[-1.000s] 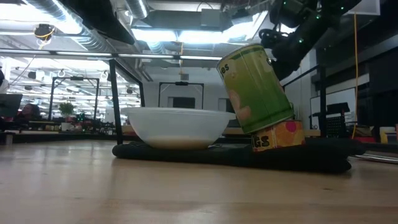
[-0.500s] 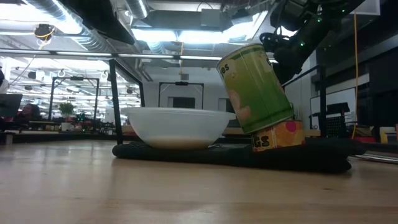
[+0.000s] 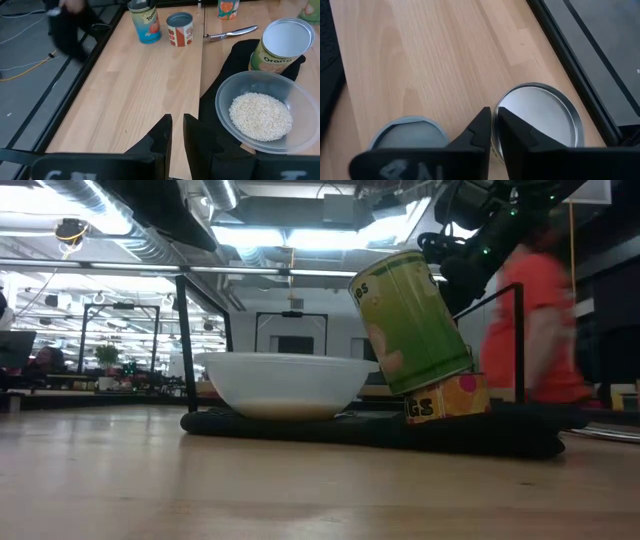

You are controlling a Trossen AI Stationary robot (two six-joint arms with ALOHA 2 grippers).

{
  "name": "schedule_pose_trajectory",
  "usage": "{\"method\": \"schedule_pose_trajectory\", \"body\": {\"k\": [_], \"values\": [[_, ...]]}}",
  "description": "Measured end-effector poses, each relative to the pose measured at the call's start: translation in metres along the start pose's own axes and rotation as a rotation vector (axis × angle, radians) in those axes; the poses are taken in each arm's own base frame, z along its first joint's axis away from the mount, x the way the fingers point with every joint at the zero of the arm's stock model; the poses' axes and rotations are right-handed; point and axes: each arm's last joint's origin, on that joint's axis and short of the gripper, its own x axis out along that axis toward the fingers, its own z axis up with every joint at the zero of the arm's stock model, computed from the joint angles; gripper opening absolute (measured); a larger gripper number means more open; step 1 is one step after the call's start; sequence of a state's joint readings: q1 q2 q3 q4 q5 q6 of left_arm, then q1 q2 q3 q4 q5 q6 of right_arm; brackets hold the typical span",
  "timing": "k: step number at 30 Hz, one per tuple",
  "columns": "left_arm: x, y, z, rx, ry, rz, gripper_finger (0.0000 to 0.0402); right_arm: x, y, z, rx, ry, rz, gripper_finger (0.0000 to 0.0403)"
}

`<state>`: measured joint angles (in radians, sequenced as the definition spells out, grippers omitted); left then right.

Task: Pick and place cans onto a shelf
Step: Put the canned tomatoes on the shelf, then put the large canned orange on the shelf

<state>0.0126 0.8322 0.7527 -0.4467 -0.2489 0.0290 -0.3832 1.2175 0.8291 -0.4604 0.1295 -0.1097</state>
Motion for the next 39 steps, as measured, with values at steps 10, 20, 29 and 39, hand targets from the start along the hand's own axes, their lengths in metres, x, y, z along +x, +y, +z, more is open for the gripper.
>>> {"method": "schedule_pose_trajectory", "body": {"k": [10, 20, 29, 39], "values": [[0.0, 0.0, 0.0, 0.0, 0.0, 0.0, 0.0041, 0.0, 0.0, 0.0, 0.0, 0.001, 0.0, 0.0061], [0.0, 0.0, 0.0, 0.0, 0.0, 0.0, 0.0039, 0.0, 0.0, 0.0, -0.001, 0.001, 0.0, 0.0062], [0.0, 0.0, 0.0, 0.0, 0.0, 0.0, 0.0038, -0.007, -0.001, 0.01, -0.003, -0.029, -0.001, 0.0062], [0.0, 0.0, 0.0, 0.0, 0.001, 0.0, 0.0038, -0.029, 0.011, 0.039, -0.043, -0.139, 0.04, 0.0062]]}}
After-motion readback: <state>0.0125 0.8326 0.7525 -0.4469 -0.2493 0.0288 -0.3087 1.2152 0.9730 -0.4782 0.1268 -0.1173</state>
